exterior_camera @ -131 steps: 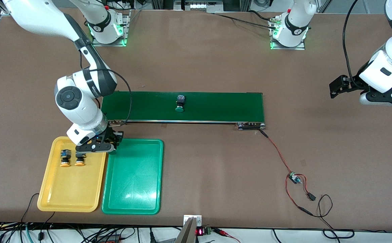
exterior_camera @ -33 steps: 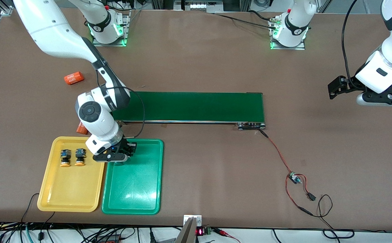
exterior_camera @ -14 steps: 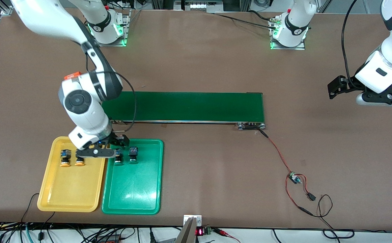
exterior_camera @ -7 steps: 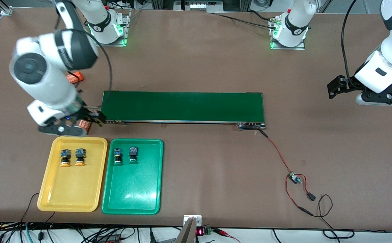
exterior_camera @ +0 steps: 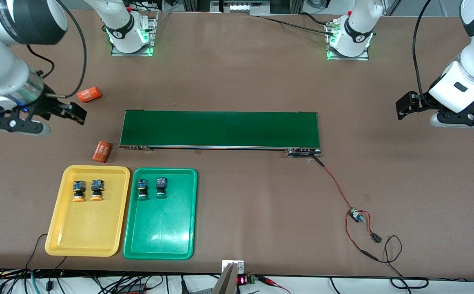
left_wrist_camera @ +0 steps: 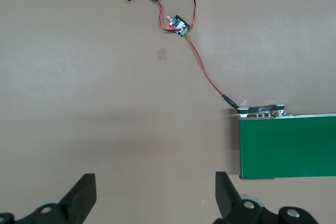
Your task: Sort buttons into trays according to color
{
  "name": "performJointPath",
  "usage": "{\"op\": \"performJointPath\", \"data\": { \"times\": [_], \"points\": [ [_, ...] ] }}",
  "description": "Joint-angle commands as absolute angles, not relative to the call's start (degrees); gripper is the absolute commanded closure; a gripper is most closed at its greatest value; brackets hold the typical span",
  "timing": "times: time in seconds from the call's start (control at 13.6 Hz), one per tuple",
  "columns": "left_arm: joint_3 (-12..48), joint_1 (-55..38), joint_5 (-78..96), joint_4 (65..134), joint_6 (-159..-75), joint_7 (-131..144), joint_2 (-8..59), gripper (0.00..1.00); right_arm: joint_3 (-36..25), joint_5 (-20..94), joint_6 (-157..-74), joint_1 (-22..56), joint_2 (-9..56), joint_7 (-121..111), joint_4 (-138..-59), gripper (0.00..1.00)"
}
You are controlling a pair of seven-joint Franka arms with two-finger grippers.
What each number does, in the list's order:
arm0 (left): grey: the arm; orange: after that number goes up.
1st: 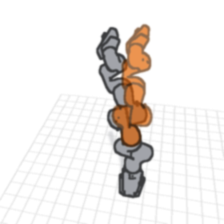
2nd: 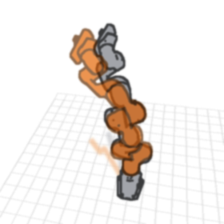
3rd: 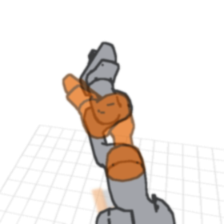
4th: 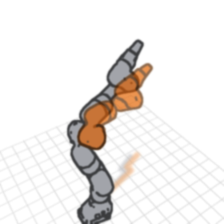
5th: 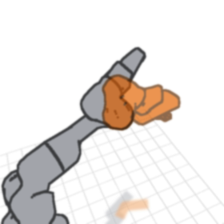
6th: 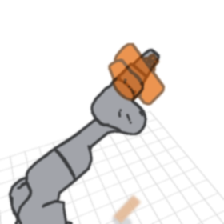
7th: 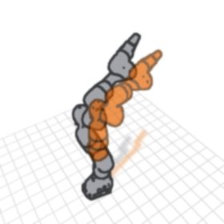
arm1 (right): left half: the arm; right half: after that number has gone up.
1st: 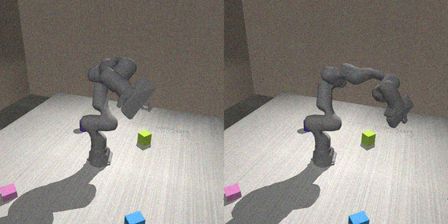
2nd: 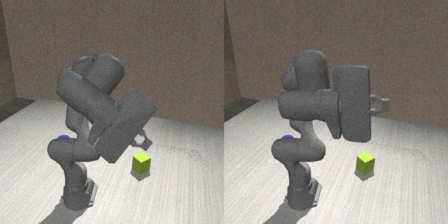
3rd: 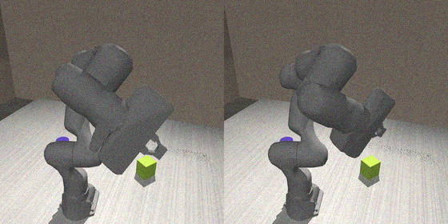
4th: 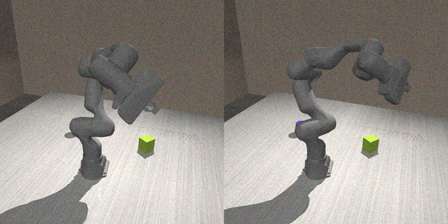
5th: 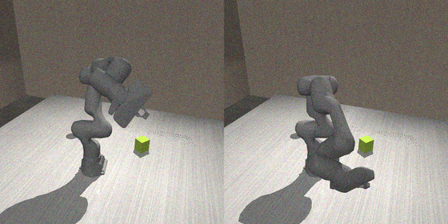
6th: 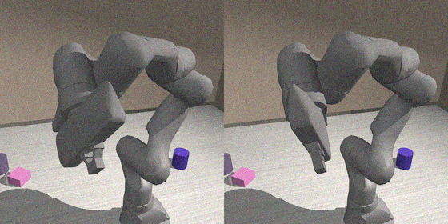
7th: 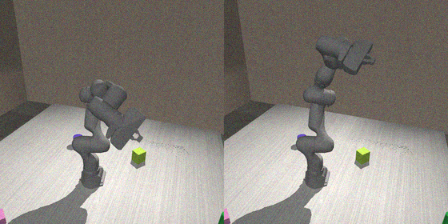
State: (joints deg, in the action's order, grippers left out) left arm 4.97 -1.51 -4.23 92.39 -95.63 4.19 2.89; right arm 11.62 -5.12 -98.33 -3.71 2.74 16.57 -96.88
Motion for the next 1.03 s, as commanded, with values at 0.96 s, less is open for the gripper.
{"op": "performJointPath", "data": {
  "times": [0.96],
  "points": [
    [5.36,-1.41,-4.57,90.97,-94.31,4.13,3.16,0.0,11.87,0.35,-97.65,-7.65,-3.43,9.75,-102.74,0.0]
  ]
}}
